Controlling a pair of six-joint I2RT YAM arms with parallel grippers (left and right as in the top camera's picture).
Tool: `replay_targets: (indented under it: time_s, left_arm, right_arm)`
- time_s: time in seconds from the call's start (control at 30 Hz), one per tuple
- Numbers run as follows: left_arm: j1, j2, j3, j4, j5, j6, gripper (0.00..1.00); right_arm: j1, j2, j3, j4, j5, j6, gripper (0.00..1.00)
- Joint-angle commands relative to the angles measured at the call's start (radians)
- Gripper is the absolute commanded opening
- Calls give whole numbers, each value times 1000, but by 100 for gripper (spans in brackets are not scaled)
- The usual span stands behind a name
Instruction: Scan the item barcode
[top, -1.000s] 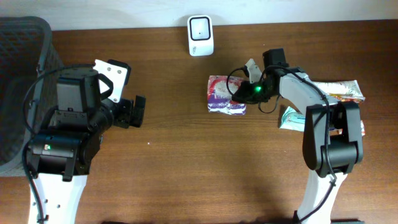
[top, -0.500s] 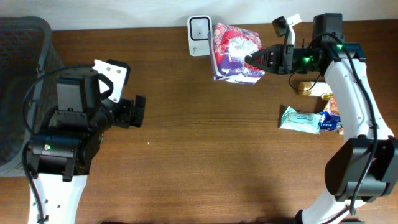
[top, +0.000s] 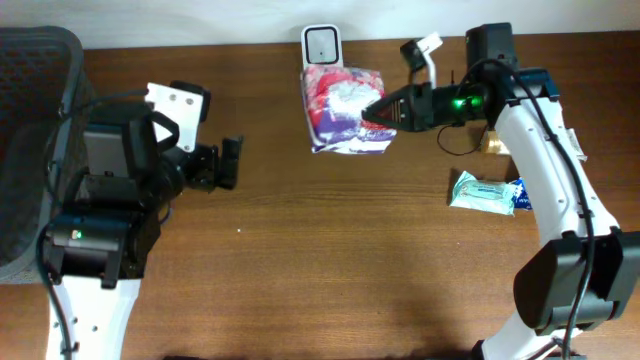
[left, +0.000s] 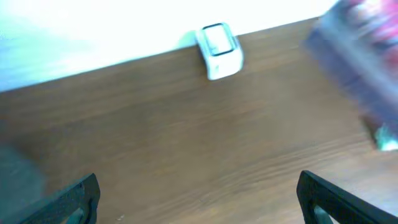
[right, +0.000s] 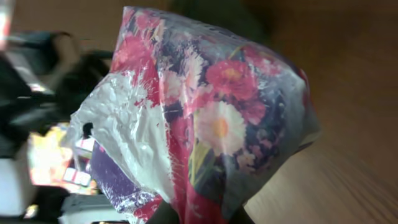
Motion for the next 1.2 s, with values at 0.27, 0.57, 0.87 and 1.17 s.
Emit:
replay_targets:
  time_s: [0.27, 0.57, 0.87, 1.17]
  left_arm:
    - [5, 205, 6, 84, 486, -46, 99]
    - [23, 449, 6, 427, 1139, -182, 99]
    - [24, 456, 6, 544, 1139, -266, 92]
    - [28, 473, 6, 536, 1098, -266, 89]
  right_arm:
    - [30, -36, 8, 8, 444, 264, 4]
    - [31, -36, 8, 171, 72, 188, 4]
    - [135, -36, 8, 218, 80, 175, 4]
    - [134, -37, 8, 208, 23, 174, 4]
